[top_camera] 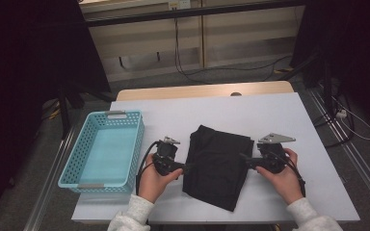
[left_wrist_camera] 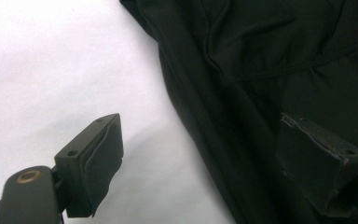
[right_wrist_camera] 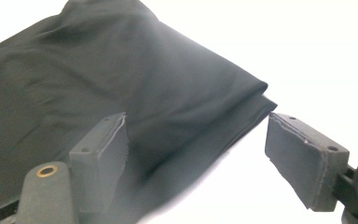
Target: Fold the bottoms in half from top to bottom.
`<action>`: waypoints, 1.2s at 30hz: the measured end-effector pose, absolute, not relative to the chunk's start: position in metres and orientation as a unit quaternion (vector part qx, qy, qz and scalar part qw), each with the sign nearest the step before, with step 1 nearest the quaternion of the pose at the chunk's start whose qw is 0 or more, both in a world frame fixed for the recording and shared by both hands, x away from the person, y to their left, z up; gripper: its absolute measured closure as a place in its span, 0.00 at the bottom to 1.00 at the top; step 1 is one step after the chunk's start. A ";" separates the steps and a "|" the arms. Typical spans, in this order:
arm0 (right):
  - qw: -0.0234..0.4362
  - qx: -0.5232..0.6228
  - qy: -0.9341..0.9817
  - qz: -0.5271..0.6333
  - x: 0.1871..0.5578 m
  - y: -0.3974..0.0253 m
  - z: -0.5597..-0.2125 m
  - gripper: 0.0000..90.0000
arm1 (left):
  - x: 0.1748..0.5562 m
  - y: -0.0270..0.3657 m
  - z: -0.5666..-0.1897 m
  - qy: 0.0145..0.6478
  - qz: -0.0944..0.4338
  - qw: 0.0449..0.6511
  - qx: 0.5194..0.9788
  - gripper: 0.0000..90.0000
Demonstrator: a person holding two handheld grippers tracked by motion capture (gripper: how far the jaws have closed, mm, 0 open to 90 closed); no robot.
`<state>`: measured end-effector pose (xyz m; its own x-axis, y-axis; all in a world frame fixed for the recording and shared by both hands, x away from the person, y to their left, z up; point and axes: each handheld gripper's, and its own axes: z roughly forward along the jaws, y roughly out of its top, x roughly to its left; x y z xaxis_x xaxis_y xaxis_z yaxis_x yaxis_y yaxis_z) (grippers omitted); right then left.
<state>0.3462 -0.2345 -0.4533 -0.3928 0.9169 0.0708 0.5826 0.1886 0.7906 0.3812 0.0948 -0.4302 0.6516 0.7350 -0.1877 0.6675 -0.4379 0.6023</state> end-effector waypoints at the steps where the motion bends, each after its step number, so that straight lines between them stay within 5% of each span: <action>1: 0.220 0.510 0.738 0.383 0.351 -0.235 -0.455 0.24 | 0.381 0.094 -0.431 0.414 0.050 0.329 0.847 0.18; 9: 0.213 0.545 0.716 0.380 0.371 -0.237 -0.462 0.25 | 0.381 0.097 -0.431 0.415 0.045 0.327 0.848 0.18; 27: 0.160 0.500 0.764 0.376 0.292 -0.193 -0.467 0.27 | 0.418 0.084 -0.421 0.440 0.054 0.340 0.829 0.16; 36: 0.143 0.498 0.762 0.388 0.281 -0.179 -0.466 0.68 | 0.451 0.071 -0.425 0.470 0.039 0.340 0.813 0.15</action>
<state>0.2807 -0.1789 -0.4656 -0.4639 0.8699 0.1677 0.6473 0.2036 0.7345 0.4513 0.0707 -0.4250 0.5546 0.7918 -0.2558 0.7381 -0.3262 0.5906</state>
